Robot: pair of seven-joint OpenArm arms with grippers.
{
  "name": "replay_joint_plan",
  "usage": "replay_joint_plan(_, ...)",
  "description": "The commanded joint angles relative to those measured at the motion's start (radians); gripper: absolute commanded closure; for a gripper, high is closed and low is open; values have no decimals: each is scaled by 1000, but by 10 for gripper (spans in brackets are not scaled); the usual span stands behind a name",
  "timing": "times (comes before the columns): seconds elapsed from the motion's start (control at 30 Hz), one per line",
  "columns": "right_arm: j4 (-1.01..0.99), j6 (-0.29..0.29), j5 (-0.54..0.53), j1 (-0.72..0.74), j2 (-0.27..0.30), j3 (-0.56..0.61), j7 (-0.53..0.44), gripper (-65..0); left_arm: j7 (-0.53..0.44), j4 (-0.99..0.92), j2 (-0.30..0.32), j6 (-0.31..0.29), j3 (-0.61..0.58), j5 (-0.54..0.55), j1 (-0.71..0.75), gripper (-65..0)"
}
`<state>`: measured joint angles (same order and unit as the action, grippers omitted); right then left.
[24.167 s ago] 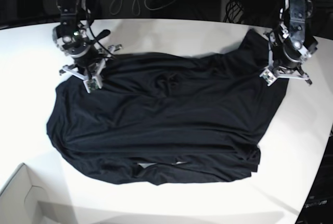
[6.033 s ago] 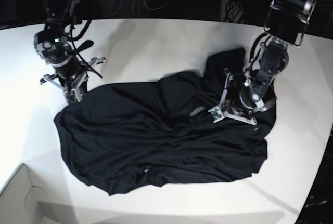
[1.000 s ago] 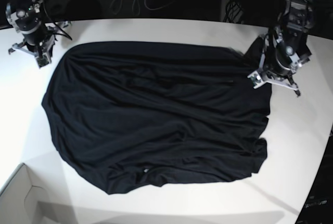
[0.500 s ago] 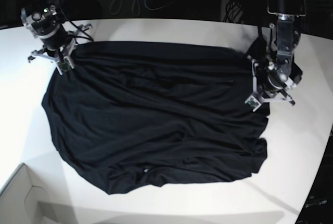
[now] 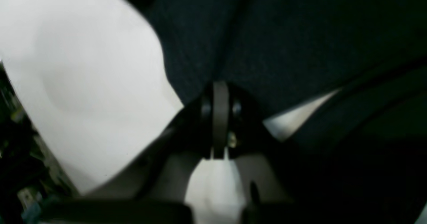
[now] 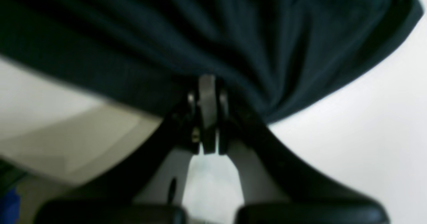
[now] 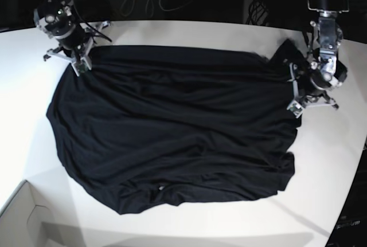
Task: Layout the t-shirt on the table in an organized manner, then fold the t-shirt properly
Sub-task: 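Pull the held shirt edge apart with both grippers to stretch it, then drag the held shirt edge toward the robot with both grippers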
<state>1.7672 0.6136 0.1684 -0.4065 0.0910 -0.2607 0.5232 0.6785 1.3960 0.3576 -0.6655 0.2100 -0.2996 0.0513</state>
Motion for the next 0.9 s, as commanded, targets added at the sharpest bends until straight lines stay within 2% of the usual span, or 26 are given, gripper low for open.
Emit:
replay_joint_plan(0.0,23,1,-8,-4,8,-2,-19,0,83,-7,8,-33,10,-22,29,0)
replay_joint_plan(0.23,24,1,-8,-56,6,-2,-25,0,86,73,8,-33,33,-28,58,0)
replay_joint_plan(0.63,159,1,-8,-153,5,-2,-22,0,99,225,7,-33,39,-28,74,0)
replay_joint_plan(0.87,196,1,-8,-148,-7,-22,-21,0,195,435,5,-33,39,-28,157,0)
